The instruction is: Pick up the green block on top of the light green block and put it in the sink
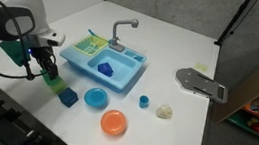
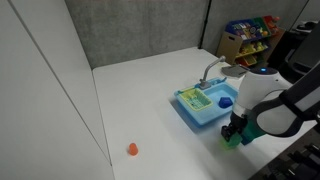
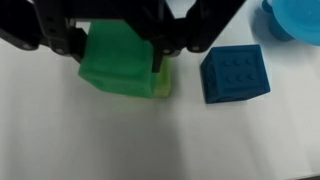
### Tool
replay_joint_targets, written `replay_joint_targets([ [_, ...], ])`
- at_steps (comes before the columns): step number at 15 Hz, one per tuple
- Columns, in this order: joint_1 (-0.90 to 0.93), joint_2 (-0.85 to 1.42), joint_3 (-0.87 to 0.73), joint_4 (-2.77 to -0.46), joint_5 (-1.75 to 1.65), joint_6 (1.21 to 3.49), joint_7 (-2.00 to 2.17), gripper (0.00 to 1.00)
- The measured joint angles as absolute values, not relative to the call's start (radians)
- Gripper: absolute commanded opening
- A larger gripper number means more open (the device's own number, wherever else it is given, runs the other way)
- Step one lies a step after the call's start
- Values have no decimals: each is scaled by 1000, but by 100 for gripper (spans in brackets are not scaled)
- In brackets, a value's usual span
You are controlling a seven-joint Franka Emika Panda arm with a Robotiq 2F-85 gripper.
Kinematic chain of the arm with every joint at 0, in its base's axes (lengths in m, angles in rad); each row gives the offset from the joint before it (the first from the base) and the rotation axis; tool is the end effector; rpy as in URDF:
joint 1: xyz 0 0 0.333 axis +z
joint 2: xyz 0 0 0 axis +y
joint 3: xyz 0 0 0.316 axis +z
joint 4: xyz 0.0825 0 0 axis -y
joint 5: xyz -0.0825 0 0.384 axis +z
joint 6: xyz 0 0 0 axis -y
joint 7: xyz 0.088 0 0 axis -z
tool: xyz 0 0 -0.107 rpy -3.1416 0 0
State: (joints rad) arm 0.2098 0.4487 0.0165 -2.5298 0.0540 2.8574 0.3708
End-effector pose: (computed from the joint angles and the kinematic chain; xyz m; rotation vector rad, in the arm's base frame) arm 0.4190 0.0945 0.0996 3.1032 -0.3089 -0.1896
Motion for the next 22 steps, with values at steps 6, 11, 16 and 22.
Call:
replay_joint_targets([
  [6,196,397,17,-2498,54,2699,361,25],
  [11,178,309,14,-2477,53,2590,357,25],
  [16,152,227,14,-2449,48,2494,349,25],
  [22,133,144,14,-2405,46,2376,343,25],
])
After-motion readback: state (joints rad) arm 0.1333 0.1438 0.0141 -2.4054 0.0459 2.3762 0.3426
